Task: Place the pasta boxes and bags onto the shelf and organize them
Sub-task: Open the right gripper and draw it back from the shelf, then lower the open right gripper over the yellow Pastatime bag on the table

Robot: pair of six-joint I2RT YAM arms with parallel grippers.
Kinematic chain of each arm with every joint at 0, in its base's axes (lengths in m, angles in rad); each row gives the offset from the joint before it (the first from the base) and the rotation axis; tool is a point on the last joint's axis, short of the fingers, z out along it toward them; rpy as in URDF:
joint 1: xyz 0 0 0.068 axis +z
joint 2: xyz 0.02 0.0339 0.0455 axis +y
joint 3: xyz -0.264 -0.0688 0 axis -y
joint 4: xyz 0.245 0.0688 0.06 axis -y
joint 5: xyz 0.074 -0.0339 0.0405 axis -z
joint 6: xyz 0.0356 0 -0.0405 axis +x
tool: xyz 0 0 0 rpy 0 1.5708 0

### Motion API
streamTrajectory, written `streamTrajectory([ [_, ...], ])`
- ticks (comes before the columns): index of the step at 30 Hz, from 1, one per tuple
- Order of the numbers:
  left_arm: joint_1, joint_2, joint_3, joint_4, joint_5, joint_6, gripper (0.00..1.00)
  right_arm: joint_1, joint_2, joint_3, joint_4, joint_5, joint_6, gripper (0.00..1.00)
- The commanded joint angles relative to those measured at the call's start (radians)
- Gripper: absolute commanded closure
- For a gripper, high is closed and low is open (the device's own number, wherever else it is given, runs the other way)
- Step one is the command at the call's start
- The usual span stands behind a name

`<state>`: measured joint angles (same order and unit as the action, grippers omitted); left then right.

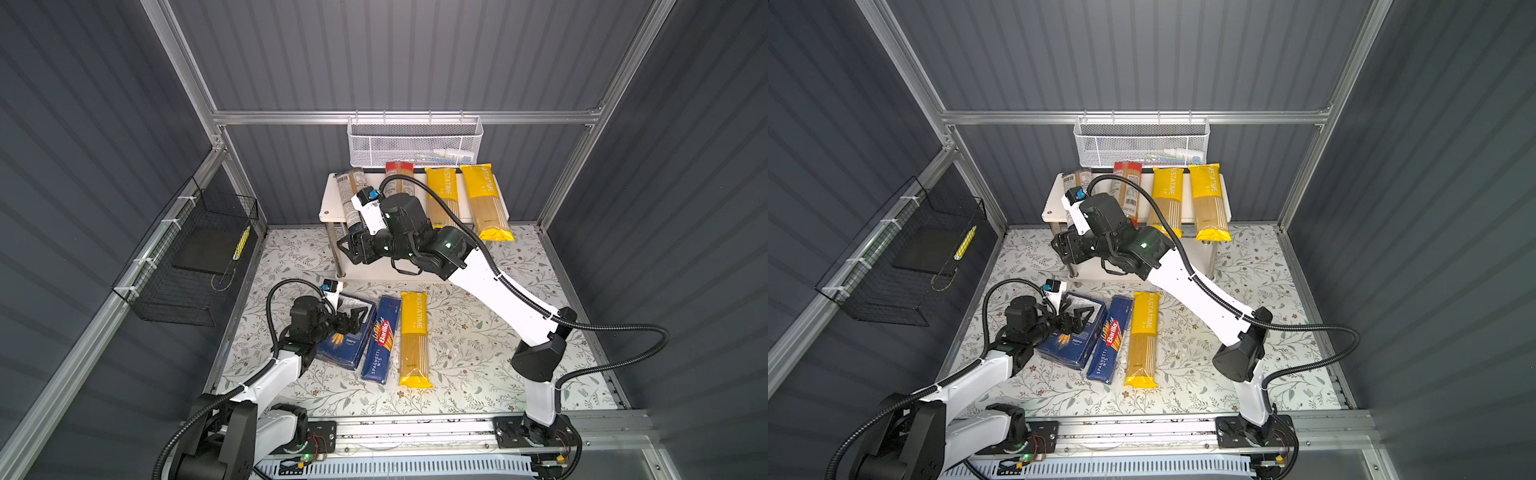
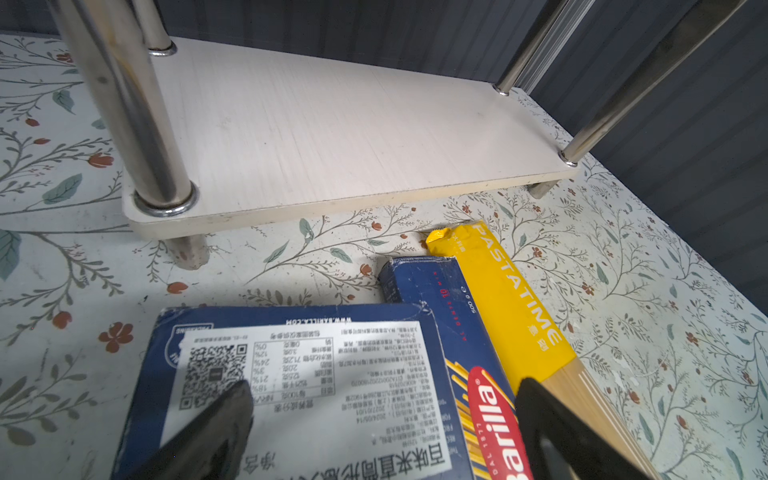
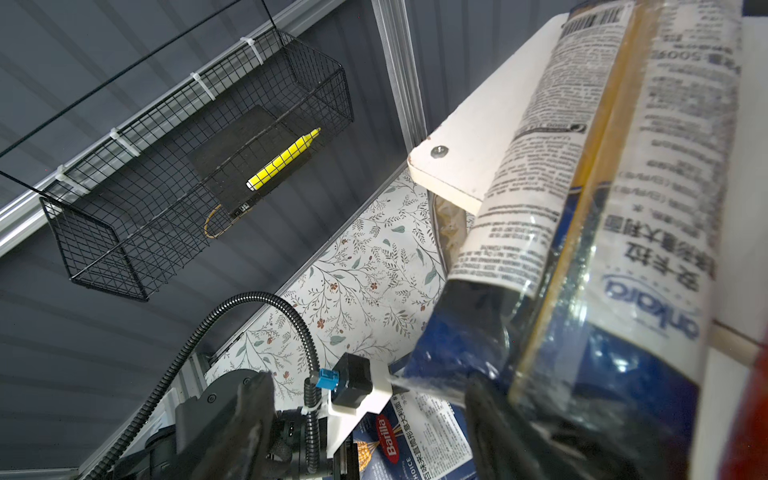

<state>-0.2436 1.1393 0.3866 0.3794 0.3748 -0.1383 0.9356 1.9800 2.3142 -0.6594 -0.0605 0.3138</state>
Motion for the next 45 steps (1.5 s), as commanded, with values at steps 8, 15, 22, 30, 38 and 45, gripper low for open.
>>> streamTrajectory([
  [8,-0.003,0.007,0.026,-0.011,0.004,0.009,0.01,-0.020,0.075,0.087,0.013,-0.057,0.012,0.25],
  [15,-0.003,0.004,0.024,-0.012,0.005,0.009,0.01,-0.023,0.138,0.160,0.022,-0.097,0.022,0.24],
  [22,-0.003,0.000,0.022,-0.010,0.003,0.009,0.01,-0.021,0.134,0.163,0.060,-0.135,0.015,0.23],
  [30,-0.003,-0.015,0.015,-0.011,-0.005,0.010,0.01,0.023,0.021,0.036,0.108,-0.143,-0.037,0.22],
  [38,-0.003,-0.095,-0.015,-0.026,-0.107,0.000,0.01,0.046,-0.250,-0.419,0.279,-0.068,-0.008,0.20],
  [45,-0.003,-0.200,-0.066,-0.026,-0.207,-0.002,0.01,0.063,-0.477,-0.868,0.542,-0.157,-0.007,0.19],
])
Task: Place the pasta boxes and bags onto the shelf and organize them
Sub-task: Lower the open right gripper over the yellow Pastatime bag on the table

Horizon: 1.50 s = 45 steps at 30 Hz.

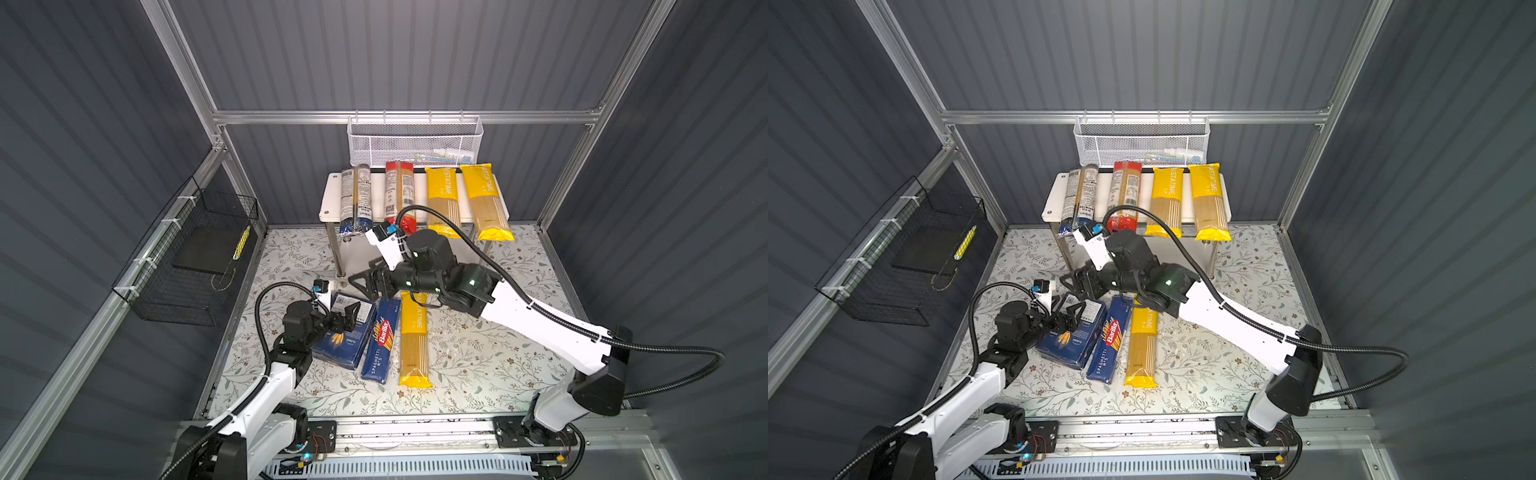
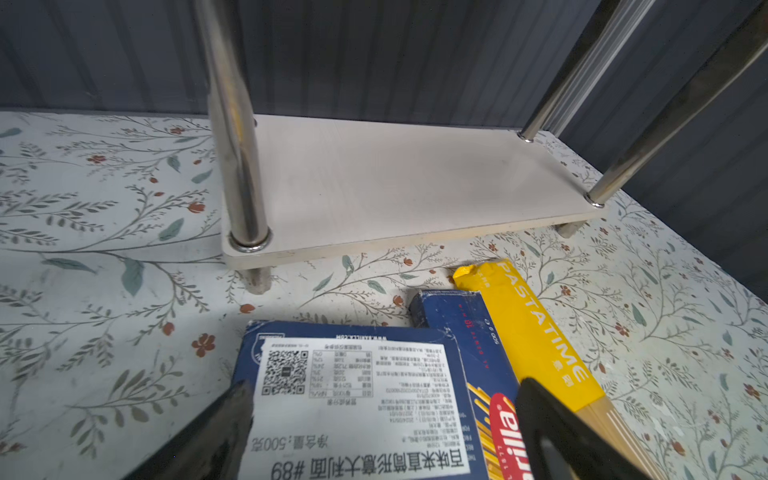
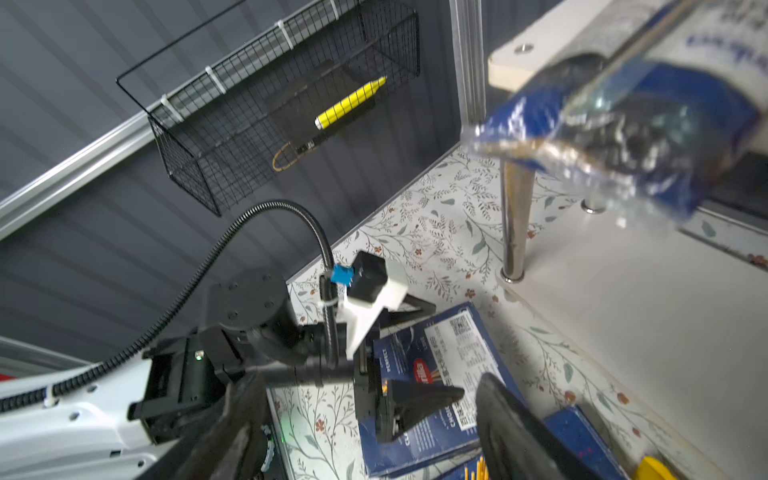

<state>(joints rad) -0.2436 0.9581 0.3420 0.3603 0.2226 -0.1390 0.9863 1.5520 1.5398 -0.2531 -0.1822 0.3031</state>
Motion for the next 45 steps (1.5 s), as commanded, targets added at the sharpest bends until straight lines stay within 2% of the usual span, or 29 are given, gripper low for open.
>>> streamTrajectory([
  [1,-0.002,-0.018,-0.021,-0.008,-0.057,0.000,0.01,0.014,-0.068,-0.128,0.133,-0.020,0.011,0.18],
  [6,-0.003,0.016,-0.001,-0.018,-0.045,0.003,0.01,0.022,-0.153,-0.283,0.069,0.109,0.055,0.16],
  [13,-0.003,0.038,0.011,-0.021,-0.026,0.007,0.01,0.025,-0.240,-0.441,-0.043,0.274,0.178,0.14],
  [16,-0.003,0.036,0.011,-0.020,-0.026,0.007,0.01,0.026,-0.261,-0.508,-0.087,0.345,0.252,0.09],
  [22,-0.003,0.042,0.014,-0.021,-0.022,0.010,0.01,0.026,-0.265,-0.593,-0.200,0.450,0.431,0.07],
  [28,-0.003,0.046,0.017,-0.023,-0.018,0.009,0.01,0.026,-0.186,-0.586,-0.285,0.445,0.527,0.04],
  [45,-0.003,0.066,0.028,-0.027,-0.009,0.014,0.01,0.029,0.034,-0.505,-0.234,0.380,0.508,0.01],
])
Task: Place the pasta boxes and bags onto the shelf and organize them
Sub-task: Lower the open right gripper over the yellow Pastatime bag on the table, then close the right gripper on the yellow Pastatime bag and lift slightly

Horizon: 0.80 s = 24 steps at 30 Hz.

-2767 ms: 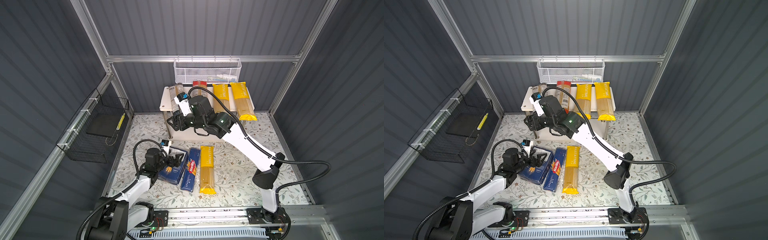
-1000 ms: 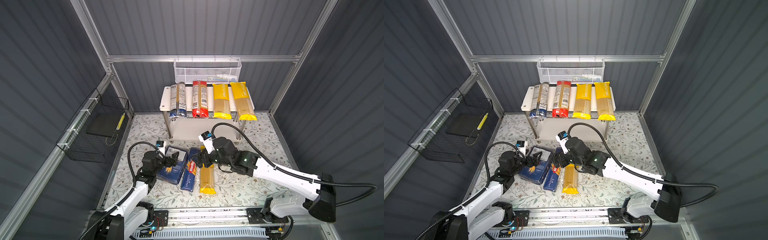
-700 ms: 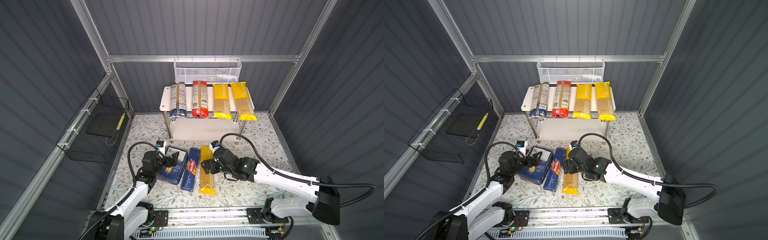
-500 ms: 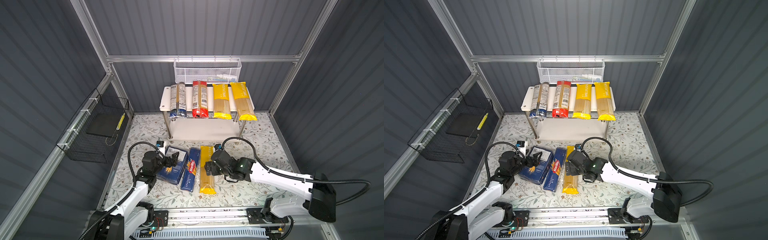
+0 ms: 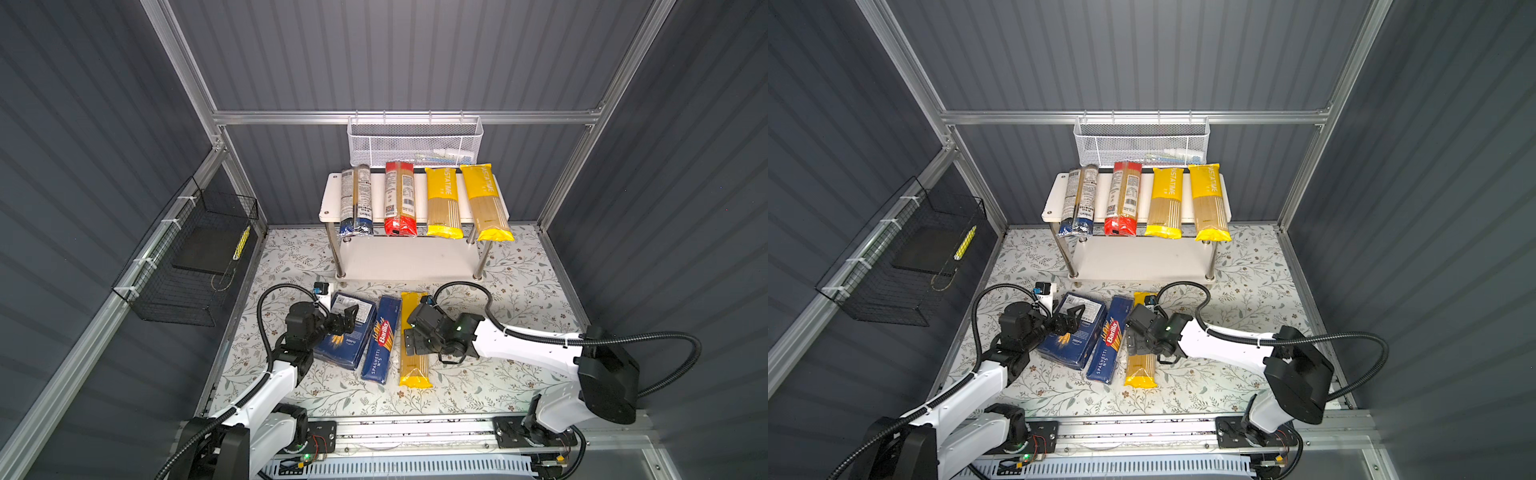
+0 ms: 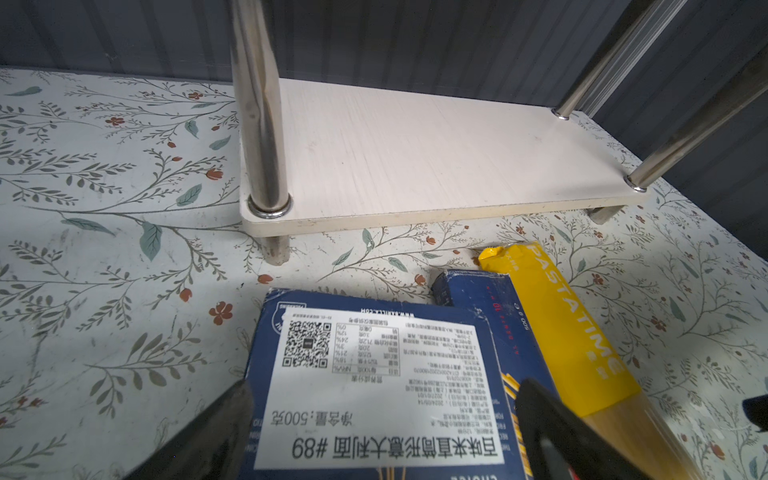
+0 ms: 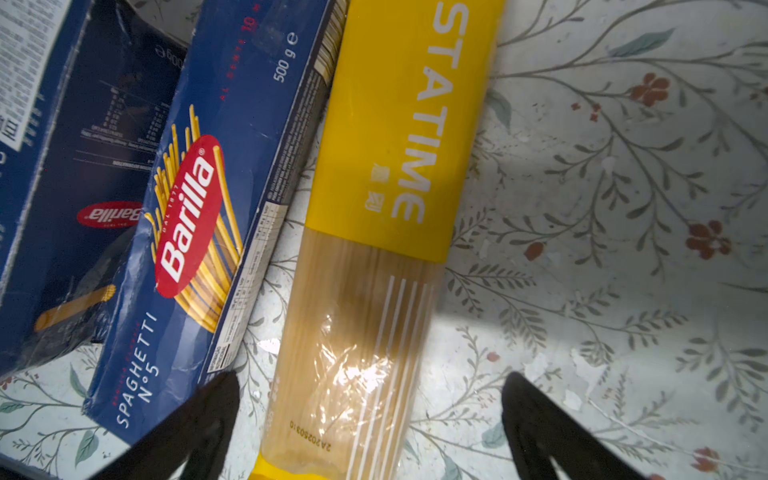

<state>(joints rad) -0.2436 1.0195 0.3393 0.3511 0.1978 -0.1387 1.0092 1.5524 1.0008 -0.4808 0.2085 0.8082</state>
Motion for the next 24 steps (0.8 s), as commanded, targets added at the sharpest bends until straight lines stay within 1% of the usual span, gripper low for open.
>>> streamTrajectory([
  [1,-0.003,0.003,0.030,-0.018,0.016,0.013,0.01,0.006,0.051,0.040,-0.007,-0.019,0.002,0.01],
  [8,-0.003,0.003,0.030,-0.018,0.017,0.013,0.01,0.006,0.095,0.043,0.020,-0.031,0.040,0.01],
  [17,-0.002,0.004,0.030,-0.018,0.017,0.013,0.01,0.006,0.194,0.101,-0.047,-0.029,0.042,0.01],
  [24,-0.003,0.003,0.030,-0.018,0.018,0.013,0.01,0.001,0.222,0.107,-0.049,-0.031,0.053,0.01],
])
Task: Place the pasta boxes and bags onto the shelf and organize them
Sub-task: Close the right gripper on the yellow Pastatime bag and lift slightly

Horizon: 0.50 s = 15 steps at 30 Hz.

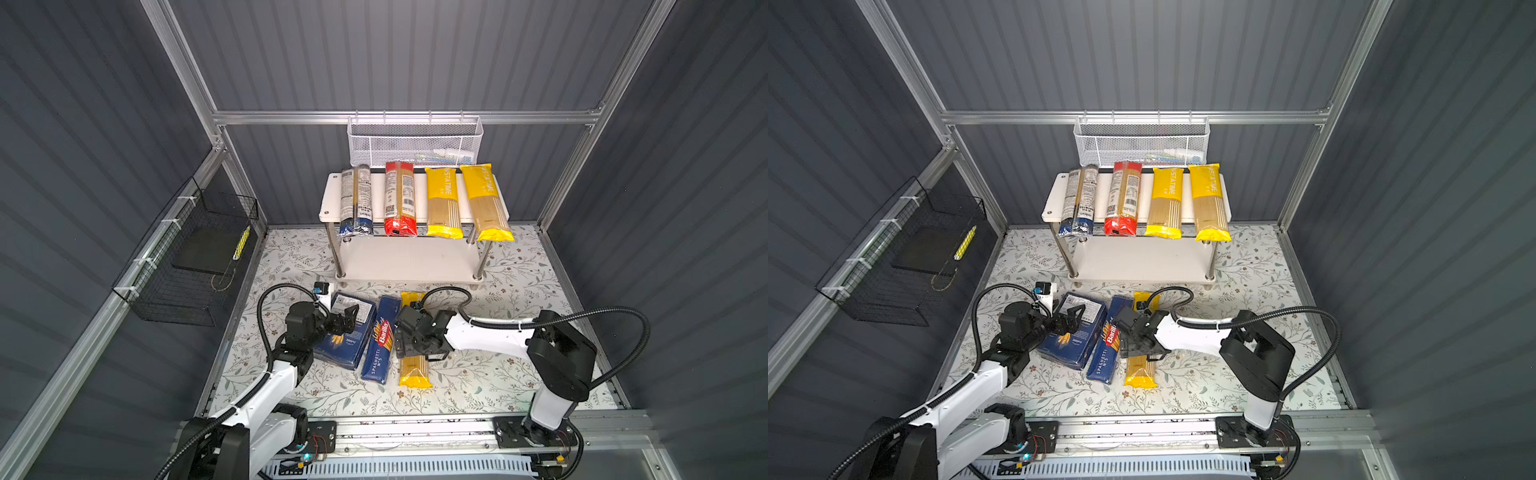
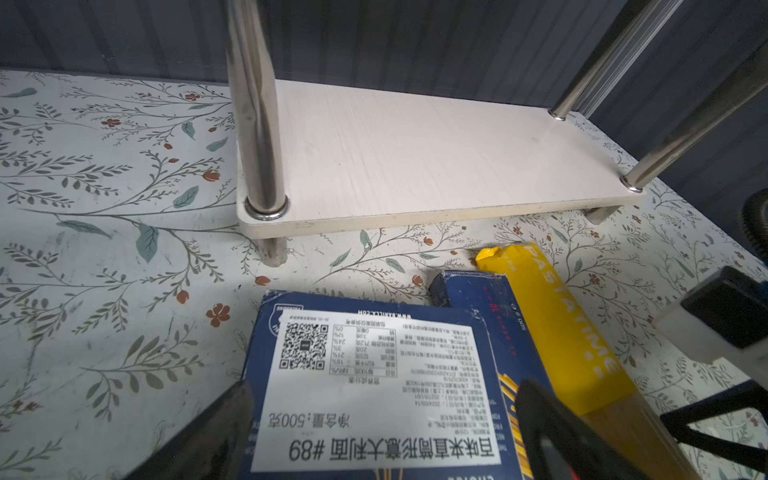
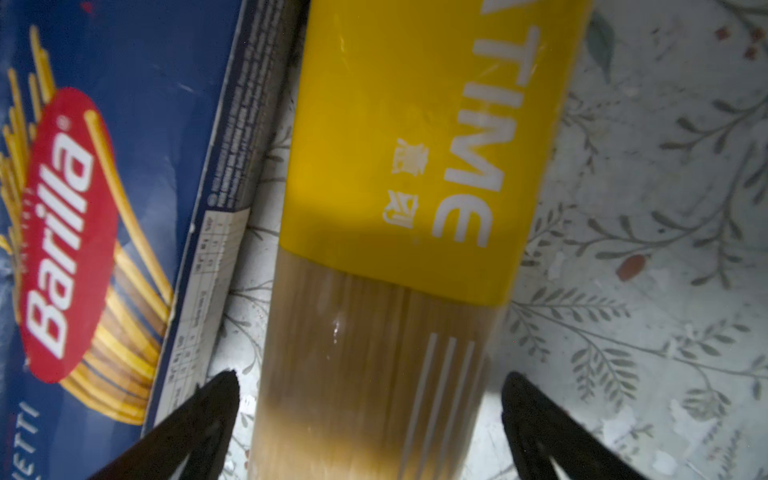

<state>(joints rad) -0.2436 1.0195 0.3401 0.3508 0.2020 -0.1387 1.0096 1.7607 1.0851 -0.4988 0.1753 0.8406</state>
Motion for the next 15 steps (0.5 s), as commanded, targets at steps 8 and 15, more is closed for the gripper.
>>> streamTrajectory([
  [8,-0.003,0.003,0.029,-0.018,0.014,0.013,0.01,-0.005,0.050,0.040,-0.045,0.002,0.025,0.01],
  [15,-0.002,0.004,0.030,-0.018,0.013,0.013,0.01,-0.012,0.082,0.065,-0.082,0.001,0.030,0.01],
])
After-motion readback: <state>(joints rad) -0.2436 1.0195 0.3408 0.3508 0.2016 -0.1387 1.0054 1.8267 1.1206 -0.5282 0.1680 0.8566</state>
